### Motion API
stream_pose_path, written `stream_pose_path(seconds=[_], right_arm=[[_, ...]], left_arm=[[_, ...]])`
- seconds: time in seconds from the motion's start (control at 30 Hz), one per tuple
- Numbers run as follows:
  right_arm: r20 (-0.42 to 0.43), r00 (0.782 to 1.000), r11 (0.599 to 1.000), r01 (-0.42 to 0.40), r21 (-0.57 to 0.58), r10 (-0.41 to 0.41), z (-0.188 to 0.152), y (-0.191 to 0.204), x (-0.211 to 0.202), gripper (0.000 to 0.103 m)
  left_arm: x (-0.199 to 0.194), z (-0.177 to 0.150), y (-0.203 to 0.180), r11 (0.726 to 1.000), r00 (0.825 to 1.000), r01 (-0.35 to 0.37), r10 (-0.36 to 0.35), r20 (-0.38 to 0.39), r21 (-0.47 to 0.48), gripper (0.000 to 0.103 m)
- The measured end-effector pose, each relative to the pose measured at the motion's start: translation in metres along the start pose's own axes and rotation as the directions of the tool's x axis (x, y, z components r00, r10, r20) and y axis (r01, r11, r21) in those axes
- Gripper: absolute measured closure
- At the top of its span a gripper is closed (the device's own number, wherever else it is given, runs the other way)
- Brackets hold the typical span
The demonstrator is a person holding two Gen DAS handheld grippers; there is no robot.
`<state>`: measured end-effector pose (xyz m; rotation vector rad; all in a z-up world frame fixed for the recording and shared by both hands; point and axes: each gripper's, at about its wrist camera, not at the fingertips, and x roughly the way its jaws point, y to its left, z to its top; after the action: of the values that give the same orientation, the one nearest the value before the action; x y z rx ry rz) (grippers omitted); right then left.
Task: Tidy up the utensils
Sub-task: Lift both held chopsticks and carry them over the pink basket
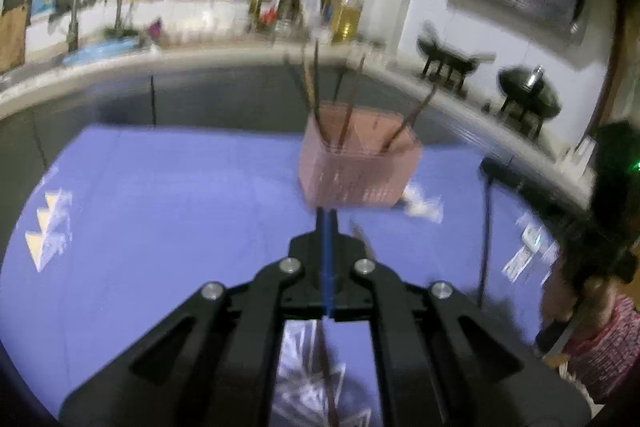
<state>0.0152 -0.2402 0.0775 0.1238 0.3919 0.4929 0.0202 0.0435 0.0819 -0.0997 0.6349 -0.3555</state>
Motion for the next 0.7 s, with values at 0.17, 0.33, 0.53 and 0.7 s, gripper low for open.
stream_pose_path(seconds=[0.17,0.33,0.53,0.7], right_arm=[[0.009,1.000,1.000,-0.006,0.008,0.006,-0.001,0.003,-0.001,0.098],[0.003,1.000,1.000,-0.003,0.023,0.003,-0.003,0.000,-0.004,0.098],[0.012,1.000,0.999,-0.012,0.030,0.012,-0.003,-0.003,-0.007,0.098],[0.027,0.999,0.999,-0.040,0.030,0.039,0.005,-0.001,-0.009,0.098]], left_arm=[[0.055,-0.035,-0.009,0.998,0.966,-0.030,0.042,-0.255,0.050,0.075],[0.098,-0.060,-0.017,0.991,0.914,-0.055,0.099,-0.393,0.121,0.075],[0.111,-0.064,-0.019,0.990,0.880,-0.001,0.069,-0.470,0.143,0.099],[0.062,-0.017,-0.012,0.996,0.955,0.021,0.004,-0.295,0.083,0.099]])
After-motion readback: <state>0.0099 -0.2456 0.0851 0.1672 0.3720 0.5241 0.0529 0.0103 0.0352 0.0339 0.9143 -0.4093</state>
